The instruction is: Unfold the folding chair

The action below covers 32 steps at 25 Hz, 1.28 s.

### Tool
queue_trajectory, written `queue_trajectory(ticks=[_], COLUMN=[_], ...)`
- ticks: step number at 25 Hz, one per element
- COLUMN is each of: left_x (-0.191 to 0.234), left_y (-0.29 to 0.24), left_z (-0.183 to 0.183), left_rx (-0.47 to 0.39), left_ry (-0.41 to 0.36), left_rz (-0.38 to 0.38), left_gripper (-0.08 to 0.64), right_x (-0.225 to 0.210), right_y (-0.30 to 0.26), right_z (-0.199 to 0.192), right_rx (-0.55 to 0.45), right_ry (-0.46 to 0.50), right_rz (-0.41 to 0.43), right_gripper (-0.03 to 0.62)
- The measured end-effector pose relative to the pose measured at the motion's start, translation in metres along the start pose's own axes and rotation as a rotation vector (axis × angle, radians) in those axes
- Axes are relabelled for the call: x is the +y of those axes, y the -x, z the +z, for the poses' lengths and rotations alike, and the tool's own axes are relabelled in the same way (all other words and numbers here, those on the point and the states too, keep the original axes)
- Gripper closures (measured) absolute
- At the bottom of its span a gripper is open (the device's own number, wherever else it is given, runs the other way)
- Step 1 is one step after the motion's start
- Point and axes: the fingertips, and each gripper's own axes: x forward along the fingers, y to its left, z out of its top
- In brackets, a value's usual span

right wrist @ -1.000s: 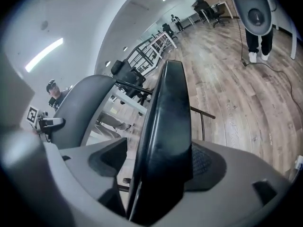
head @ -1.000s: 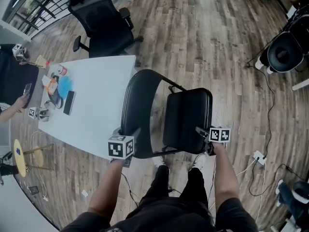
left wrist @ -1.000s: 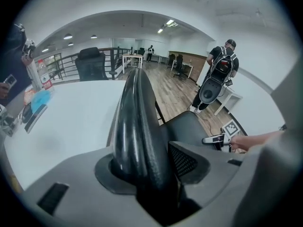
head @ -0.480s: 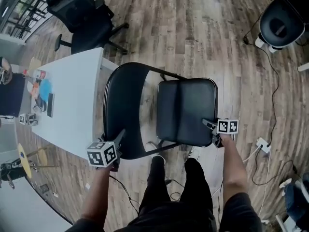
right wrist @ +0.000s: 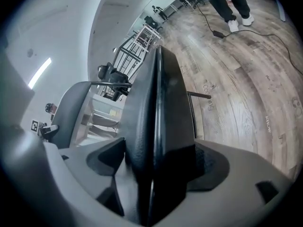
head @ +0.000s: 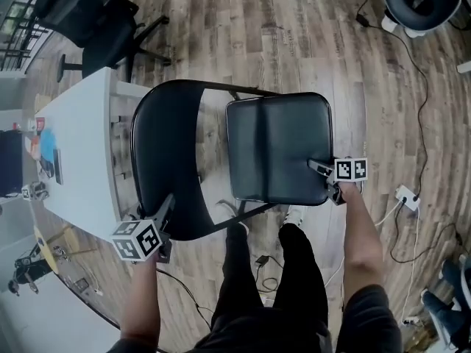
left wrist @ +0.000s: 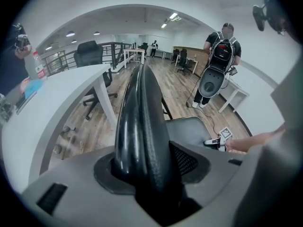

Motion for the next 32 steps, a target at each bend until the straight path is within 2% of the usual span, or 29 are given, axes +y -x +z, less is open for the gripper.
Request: queue_trajectory(ticks=[8,14,22,25,28,30,32], left_x=[-0.015,-0.043,-0.060,-0.061,-0.060,-0.058,-0.056], left_y=[-0.024,-0.029,-0.035,-0.035,-0.026,-0.012,0.009], left_z=[-0.010,-0.006,-0.006,-0.004,0.003,0.007,0.004], left_rx=[0.006,-0.018,-0.014,-0.055,-0.164,-0.224,-0.250], left_ry=[0.025,-0.003,0.009,0.014,0.039,0.022,0.059], left_rz=[-0.024,-0.016,-0.018,-0.030,-0.008,0.026,0.045], left_gripper=[0.350,0.350,0.351,0.347,0.345,0.342,0.342], right_x=[-0.043,-0.063,-0.081,-0.094,-0.096,-0.098,-0.087], right_y=[-0.005,-0.003,0.001,0.007,0.025,0.048,0.078], right_z=[-0.005,-0.004,-0.004,0.001,0.007,0.010,0.015], right_rx=[0.004,-0.029,-0.046,-0.077,-0.114,-0.173,-0.250], right_ry=[-0.018,-0.030,-0.016,0.020,0.033,0.051,0.082], right_rz=[0.044,0.094,0.160,0.136,0.113,0.054,-0.010], right_gripper=[0.186,0.187,0.187,0.187,0.187,0.187,0.188])
